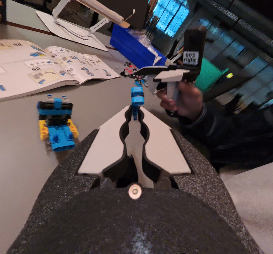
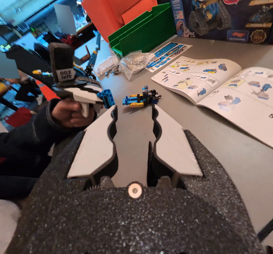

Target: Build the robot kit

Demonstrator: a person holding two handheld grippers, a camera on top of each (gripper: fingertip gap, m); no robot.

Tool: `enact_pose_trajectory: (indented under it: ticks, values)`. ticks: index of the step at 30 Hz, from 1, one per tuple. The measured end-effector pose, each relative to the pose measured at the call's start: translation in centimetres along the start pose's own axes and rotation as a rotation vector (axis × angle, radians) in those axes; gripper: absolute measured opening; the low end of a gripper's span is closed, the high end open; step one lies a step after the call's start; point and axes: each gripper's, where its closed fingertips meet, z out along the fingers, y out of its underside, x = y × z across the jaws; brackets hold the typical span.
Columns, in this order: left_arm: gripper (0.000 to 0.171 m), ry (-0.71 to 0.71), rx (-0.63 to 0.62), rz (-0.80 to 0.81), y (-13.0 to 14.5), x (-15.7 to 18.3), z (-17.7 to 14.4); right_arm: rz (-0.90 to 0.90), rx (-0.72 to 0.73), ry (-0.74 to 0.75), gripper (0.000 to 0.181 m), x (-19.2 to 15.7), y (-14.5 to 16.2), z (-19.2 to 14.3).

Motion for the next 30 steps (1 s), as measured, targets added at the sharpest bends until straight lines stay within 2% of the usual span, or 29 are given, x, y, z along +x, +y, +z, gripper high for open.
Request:
enact_pose_trajectory:
  ticks: [2,5,11,20,30]
  values:
    - [0.007,-0.02,-0.005,0.031,0.0,-0.5,-0.4,0.075,0.005,-0.049,0.045,-0.1,0.2,0.2]
    - [0.007,0.03,0.023,-0.036,-0.3,-0.4,-0.4,0.132,-0.037,-0.1,0.044,-0.4,1.3,1.0]
    - [0.007,0.062,0.036,-0.099,-0.5,-0.7,-0.5,0.039,-0.149,-0.046,0.038,0.1,3.5,2.0]
    - [0.007,0.066,0.041,-0.134,-0.5,-0.9,-0.5,0.109,-0.122,-0.081,0.032,0.0,3.0,1.6]
    - [0.007,0.07,0.046,-0.147,-0.5,-0.9,-0.6,0.11,-0.111,-0.082,0.029,-0.1,2.6,1.2]
